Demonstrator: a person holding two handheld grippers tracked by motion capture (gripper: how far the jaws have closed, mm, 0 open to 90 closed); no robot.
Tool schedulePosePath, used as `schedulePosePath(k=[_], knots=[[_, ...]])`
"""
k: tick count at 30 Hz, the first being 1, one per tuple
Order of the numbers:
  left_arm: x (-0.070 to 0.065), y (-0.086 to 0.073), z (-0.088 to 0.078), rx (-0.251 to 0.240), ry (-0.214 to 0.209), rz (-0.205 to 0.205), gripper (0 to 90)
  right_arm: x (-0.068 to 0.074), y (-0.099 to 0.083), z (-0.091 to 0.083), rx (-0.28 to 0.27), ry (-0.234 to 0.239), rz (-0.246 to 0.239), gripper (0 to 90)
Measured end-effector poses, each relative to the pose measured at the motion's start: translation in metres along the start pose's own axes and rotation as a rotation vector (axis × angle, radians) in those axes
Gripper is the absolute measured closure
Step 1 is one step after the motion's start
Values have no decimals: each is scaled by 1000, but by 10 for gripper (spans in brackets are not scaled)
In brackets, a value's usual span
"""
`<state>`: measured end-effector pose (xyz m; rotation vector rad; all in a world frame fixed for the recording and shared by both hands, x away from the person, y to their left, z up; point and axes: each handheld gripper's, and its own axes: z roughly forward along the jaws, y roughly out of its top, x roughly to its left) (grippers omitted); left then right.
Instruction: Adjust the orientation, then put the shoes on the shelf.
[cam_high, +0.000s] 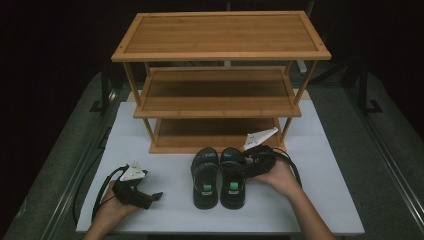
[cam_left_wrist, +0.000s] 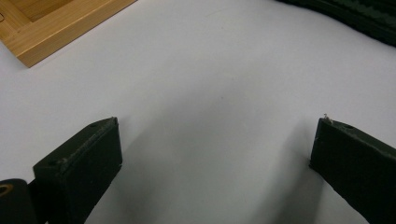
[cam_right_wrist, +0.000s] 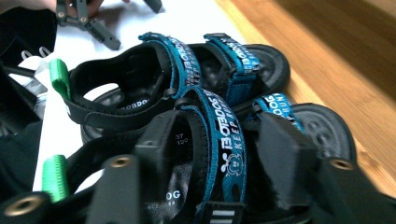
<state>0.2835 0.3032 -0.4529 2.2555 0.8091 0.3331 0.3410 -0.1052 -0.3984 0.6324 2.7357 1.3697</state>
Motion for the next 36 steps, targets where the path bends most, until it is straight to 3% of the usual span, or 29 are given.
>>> schedulePosePath(k=[7, 11, 16, 20, 22, 25, 31, 36], knots=[[-3, 5, -1, 20, 3, 3, 16, 10, -10, -18, -33, -61, 24, 363], [-11, 17, -2, 0, -29, 18, 19, 16, -18, -29, -51, -79, 33, 362], [-22, 43, -5, -50, -99, 34, 18, 17, -24, -37, -69, -87, 48, 358], [-29, 68, -6, -83, -135, 76, 19, 15, -25, -36, -67, -89, 53, 358], [-31, 76, -7, -100, -153, 89, 96, 15, -25, -35, -64, -86, 51, 358], [-32, 89, -4, -116, -192, 91, 143, 15, -24, -32, -62, -84, 51, 359], [-34, 113, 6, -133, -263, 107, 216, 15, -24, -29, -59, -84, 56, 402], [-42, 123, 22, -111, -286, 141, 247, 15, -23, -27, -67, -71, 61, 474]])
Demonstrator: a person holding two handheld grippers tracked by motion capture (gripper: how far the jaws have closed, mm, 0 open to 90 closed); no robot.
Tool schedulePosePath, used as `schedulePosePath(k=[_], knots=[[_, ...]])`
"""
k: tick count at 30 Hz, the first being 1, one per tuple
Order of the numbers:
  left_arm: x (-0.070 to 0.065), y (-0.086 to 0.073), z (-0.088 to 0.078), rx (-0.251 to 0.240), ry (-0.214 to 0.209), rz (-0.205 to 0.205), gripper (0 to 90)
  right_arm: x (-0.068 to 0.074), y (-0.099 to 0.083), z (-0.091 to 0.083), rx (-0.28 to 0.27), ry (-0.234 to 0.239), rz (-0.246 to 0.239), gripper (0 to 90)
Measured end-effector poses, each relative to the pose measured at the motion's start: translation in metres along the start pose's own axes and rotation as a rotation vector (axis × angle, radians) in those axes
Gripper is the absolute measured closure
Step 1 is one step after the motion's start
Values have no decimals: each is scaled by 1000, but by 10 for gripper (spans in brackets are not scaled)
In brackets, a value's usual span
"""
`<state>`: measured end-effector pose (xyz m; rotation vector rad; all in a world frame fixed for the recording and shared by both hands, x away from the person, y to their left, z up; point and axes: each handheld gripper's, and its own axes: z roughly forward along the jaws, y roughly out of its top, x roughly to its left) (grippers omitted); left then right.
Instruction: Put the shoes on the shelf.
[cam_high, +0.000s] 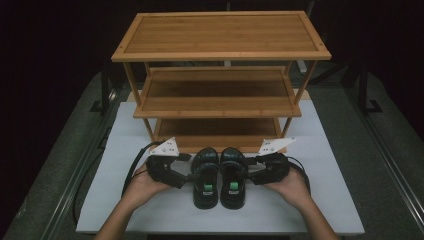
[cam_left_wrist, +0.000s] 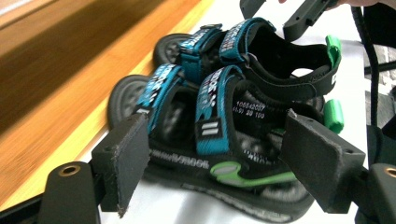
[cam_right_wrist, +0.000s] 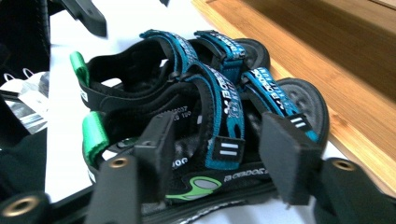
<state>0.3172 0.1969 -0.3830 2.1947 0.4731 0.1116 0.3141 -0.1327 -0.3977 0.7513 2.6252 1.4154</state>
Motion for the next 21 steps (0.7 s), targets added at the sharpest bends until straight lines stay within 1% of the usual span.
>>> schedulePosePath(k=[2, 3, 4, 6, 11, 14, 16, 19, 21], knots=[[1, -1, 7, 7, -11, -7, 287, 0, 0, 2, 6, -3, 1, 496], [2, -2, 9, 9, -18, -10, 330, -1, 0, 3, 11, -5, 2, 503], [2, -4, 12, 10, -25, -23, 346, -1, 0, 4, 13, -6, 8, 504], [3, -6, 15, 15, -37, -30, 404, -3, -1, 7, 18, -6, 14, 521], [5, -7, 17, 5, -22, -29, 517, -4, -2, 11, 24, 3, 20, 574], [6, -8, 19, 2, -27, -38, 539, -3, -3, 12, 25, 5, 21, 610], [5, -8, 22, 3, -31, -30, 576, -3, -3, 14, 27, 4, 23, 635], [2, -7, 25, 6, -27, -20, 626, -2, -2, 15, 32, -5, 21, 666], [1, -6, 24, 5, -13, -18, 648, -1, -2, 14, 35, -12, 23, 678]])
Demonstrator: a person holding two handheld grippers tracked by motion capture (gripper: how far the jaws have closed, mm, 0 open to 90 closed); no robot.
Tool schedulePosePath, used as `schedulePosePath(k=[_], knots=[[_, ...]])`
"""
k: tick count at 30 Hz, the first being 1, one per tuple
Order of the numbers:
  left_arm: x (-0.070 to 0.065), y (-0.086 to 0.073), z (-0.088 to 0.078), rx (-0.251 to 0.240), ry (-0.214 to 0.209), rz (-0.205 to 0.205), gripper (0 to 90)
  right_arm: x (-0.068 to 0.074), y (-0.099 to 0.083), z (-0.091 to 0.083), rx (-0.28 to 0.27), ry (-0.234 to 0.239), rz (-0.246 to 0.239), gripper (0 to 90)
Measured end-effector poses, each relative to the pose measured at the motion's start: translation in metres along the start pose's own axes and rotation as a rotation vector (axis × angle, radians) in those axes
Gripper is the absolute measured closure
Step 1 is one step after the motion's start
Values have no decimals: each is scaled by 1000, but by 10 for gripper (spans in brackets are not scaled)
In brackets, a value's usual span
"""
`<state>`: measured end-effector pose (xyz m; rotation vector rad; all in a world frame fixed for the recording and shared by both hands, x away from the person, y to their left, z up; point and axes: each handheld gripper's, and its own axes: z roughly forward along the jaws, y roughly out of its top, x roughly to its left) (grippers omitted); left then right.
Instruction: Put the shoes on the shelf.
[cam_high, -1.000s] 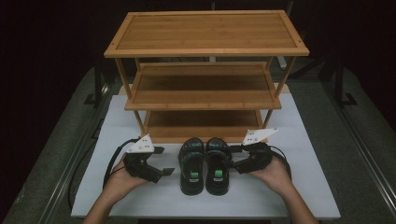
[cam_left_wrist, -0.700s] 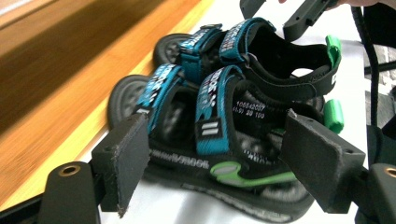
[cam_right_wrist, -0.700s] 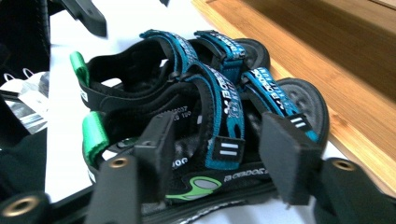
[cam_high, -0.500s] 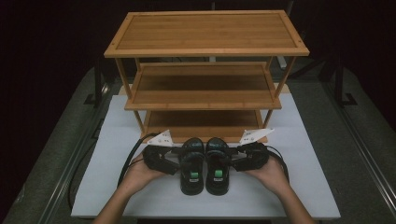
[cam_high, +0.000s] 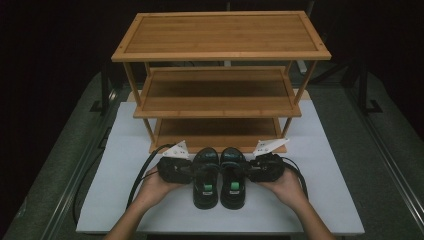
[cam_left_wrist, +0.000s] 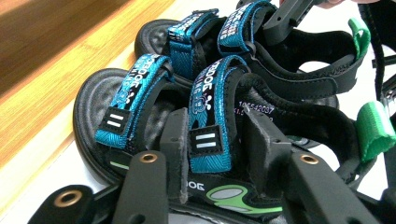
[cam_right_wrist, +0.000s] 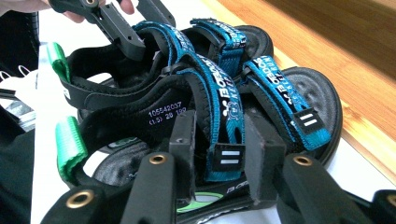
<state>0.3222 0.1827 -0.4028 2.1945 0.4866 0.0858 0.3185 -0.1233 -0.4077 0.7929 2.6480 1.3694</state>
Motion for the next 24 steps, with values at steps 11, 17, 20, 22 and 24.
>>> schedulePosePath(k=[11, 17, 20, 22, 24], knots=[[-4, 8, -6, -43, 73, 25, 704, 2, 6, -4, -35, -32, 10, 694], [3, 15, -8, -72, 103, 22, 705, -5, 16, -5, -73, -54, 17, 695], [10, 21, -10, -97, 113, 7, 706, -11, 22, -4, -97, -74, 15, 695], [17, 25, -10, -102, 126, 12, 706, -16, 26, -2, -111, -89, 15, 696], [24, 29, -8, -112, 143, 14, 706, -21, 31, 0, -124, -106, 16, 695]])
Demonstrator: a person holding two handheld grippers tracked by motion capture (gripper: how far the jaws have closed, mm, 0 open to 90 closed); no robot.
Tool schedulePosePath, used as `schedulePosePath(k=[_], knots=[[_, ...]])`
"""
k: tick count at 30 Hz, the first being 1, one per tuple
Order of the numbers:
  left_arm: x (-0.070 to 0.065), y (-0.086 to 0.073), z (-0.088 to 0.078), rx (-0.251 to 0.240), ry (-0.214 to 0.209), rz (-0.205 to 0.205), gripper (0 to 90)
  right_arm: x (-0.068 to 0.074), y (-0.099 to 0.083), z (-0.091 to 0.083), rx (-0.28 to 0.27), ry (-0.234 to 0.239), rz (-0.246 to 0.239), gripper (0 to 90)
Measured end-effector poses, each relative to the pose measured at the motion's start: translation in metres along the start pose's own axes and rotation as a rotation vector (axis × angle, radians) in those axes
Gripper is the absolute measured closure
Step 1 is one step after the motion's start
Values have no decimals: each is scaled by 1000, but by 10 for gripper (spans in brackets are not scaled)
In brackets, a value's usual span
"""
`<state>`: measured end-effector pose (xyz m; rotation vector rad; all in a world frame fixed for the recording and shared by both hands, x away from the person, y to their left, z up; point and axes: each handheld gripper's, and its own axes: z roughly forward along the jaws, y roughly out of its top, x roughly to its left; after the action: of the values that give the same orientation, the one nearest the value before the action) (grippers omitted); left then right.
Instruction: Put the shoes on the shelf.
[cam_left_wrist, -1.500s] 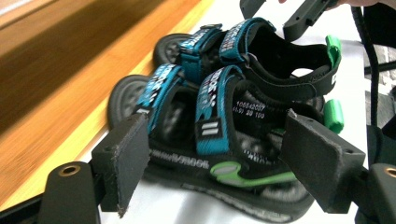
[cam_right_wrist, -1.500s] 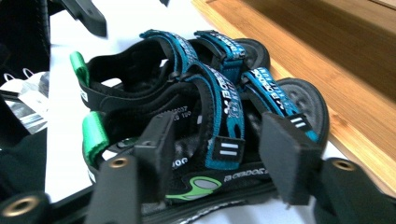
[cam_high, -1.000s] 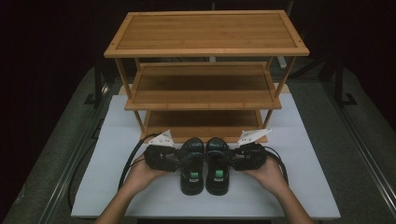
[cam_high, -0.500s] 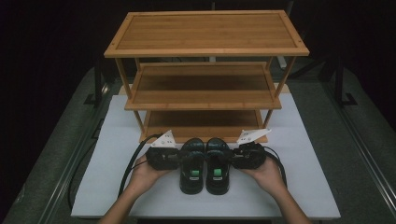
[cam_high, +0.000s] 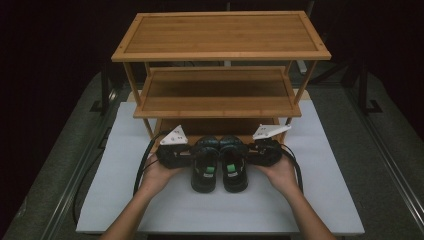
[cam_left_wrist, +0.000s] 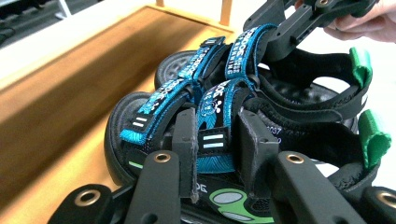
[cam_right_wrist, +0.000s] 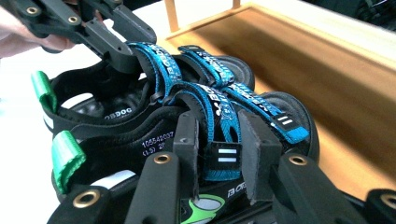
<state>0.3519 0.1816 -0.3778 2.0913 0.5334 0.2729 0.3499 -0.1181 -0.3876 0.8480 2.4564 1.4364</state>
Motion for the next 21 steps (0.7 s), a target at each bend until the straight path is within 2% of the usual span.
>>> schedulePosePath(k=[6, 11, 17, 21], knots=[[18, 0, 12, -36, 41, -10, 706, -14, 8, 13, -29, -50, -7, 696], [25, -4, 22, -57, 76, 1, 706, -22, 9, 22, -45, -95, -22, 696], [28, -6, 27, -69, 109, 14, 706, -25, 6, 29, -65, -112, -38, 696], [29, -8, 27, -73, 99, 6, 706, -25, 5, 30, -70, -102, -31, 695]])
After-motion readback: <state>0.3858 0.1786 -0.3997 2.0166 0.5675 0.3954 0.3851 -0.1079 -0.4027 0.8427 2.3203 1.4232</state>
